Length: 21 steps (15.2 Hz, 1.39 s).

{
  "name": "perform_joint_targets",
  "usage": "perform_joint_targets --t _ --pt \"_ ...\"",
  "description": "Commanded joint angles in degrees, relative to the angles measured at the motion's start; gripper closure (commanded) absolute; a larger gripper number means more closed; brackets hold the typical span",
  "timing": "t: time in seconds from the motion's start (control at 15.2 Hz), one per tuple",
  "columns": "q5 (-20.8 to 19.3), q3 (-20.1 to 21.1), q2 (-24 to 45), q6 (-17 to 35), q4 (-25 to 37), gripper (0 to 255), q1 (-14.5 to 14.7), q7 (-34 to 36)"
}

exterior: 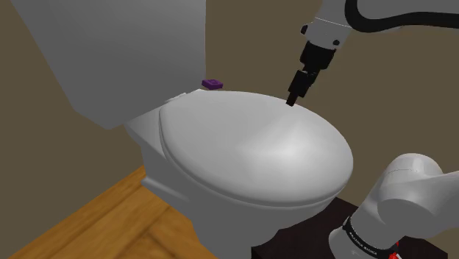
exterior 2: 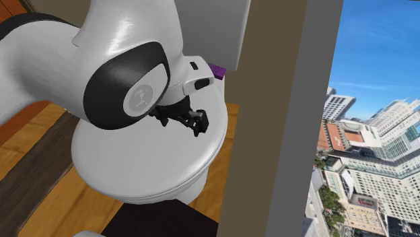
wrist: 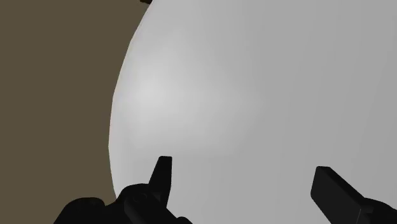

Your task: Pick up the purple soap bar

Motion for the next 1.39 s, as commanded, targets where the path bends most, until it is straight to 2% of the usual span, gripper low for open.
perform_joint_targets --t 0.0,0.33,0.59,0.92,1.32 --pt "0.0 0.0 0.0 0.0 0.0 0 0.0 0.0" --pt "4.5 6.0 10.3 1.9 7.5 0 -2.7 16.3" --pt "6.4 9.8 19.4 2.9 15.0 0 -5.0 29.0" --pt "6.8 13.1 31.2 3.3 26.1 0 -7.5 44.5" --pt "5.6 14.4 45.6 2.3 41.2 0 -9.1 62.1"
